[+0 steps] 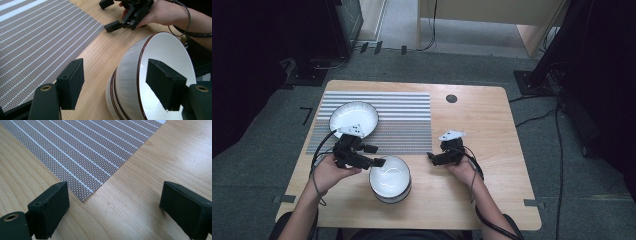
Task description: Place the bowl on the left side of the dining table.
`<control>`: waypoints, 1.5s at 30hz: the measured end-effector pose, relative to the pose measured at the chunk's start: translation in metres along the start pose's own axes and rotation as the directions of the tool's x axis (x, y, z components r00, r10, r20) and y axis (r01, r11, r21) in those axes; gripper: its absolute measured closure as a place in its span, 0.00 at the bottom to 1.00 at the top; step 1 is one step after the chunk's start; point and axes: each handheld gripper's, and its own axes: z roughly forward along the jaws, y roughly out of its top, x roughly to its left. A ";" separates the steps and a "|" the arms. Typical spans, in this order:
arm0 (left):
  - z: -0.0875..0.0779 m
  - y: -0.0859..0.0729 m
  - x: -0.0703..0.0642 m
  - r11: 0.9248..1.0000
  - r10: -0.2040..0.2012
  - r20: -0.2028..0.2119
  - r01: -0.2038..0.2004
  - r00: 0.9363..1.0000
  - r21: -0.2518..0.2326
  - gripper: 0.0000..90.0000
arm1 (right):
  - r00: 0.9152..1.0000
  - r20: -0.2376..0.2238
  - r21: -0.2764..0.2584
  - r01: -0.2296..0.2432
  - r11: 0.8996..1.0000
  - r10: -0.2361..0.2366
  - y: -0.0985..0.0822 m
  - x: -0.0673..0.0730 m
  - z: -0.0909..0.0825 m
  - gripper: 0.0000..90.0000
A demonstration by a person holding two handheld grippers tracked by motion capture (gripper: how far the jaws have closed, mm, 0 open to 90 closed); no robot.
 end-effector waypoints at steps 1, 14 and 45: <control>0.001 0.000 0.000 1.000 0.000 0.001 0.000 1.000 0.002 0.34 | 1.000 0.000 0.000 0.000 1.000 0.000 0.000 0.000 0.000 0.09; 0.012 -0.001 -0.001 1.000 0.002 0.014 -0.002 1.000 0.019 0.35 | 1.000 0.000 0.000 0.000 1.000 0.000 0.000 0.000 0.000 0.09; 0.034 -0.008 0.000 0.998 -0.032 0.061 0.029 0.998 0.048 0.66 | 1.000 0.000 0.000 0.000 1.000 0.000 0.000 0.000 0.000 0.09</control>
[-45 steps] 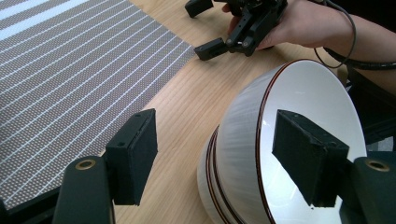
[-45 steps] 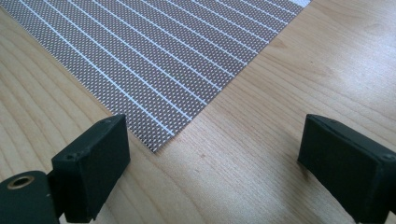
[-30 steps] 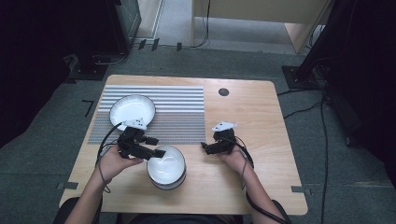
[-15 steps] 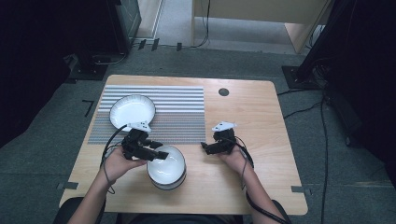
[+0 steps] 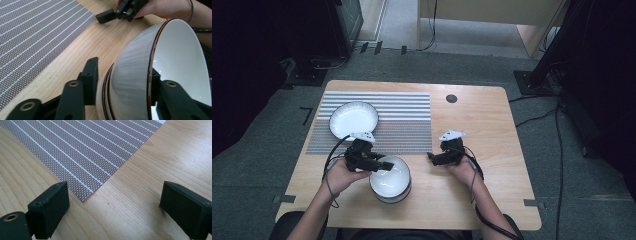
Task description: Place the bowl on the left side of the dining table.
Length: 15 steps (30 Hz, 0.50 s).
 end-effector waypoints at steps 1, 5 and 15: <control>0.000 0.000 0.000 1.000 -0.001 0.003 0.001 1.000 0.004 0.68 | 1.000 0.000 0.000 0.000 1.000 0.000 0.000 0.000 0.000 0.09; 0.000 0.000 0.000 1.000 -0.005 0.000 0.005 1.000 0.007 0.74 | 1.000 0.000 0.001 0.000 1.000 0.000 0.000 0.000 0.000 0.09; 0.001 0.001 -0.001 1.000 -0.004 -0.006 0.004 1.000 0.000 0.86 | 1.000 0.003 0.001 -0.001 1.000 0.001 0.000 0.000 0.000 0.09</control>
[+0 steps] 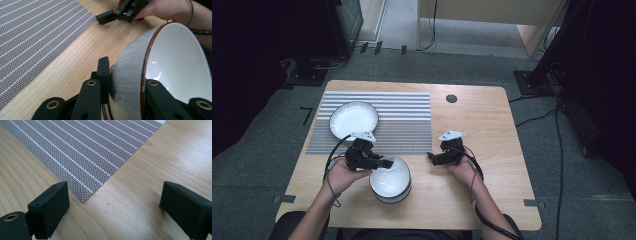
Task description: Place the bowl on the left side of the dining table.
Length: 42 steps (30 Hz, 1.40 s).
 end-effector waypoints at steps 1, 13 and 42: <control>0.000 0.000 0.000 1.000 0.001 -0.001 -0.001 1.000 0.000 0.86 | 1.000 0.000 0.000 0.000 1.000 0.000 0.000 0.000 0.000 0.09; -0.002 0.001 -0.003 1.000 0.022 -0.021 -0.022 1.000 0.001 0.87 | 1.000 0.001 -0.001 -0.001 1.000 0.001 0.000 0.000 0.000 0.09; -0.029 0.008 -0.003 1.000 -0.005 -0.020 0.005 1.000 -0.012 0.86 | 1.000 0.001 -0.001 -0.006 1.000 0.006 0.000 0.000 0.000 0.09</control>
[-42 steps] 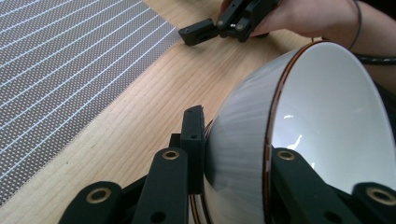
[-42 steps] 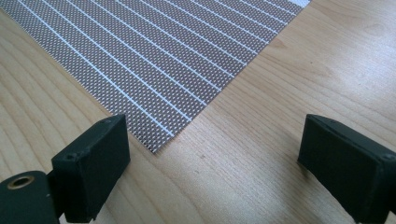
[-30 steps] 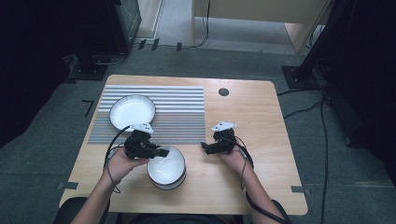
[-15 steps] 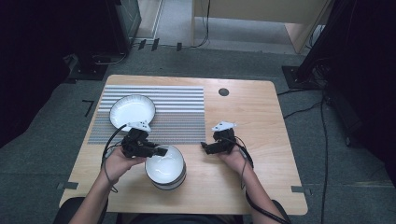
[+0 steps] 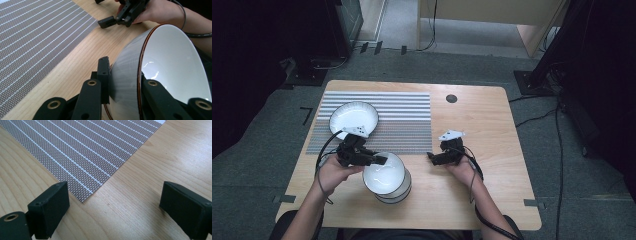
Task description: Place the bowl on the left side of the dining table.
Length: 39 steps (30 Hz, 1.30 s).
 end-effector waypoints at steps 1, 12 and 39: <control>-0.002 0.000 0.000 1.000 -0.001 -0.004 0.001 1.000 -0.011 0.86 | 1.000 0.001 0.000 0.001 1.000 -0.001 0.000 0.000 0.000 0.09; -0.012 0.001 0.001 1.000 -0.006 -0.014 0.006 1.000 -0.026 0.85 | 1.000 0.001 0.000 0.001 1.000 -0.001 0.000 0.000 0.000 0.09; -0.035 0.000 0.005 0.997 -0.042 -0.037 0.039 0.998 -0.074 0.85 | 1.000 0.001 0.000 0.001 1.000 -0.001 0.000 0.000 0.000 0.09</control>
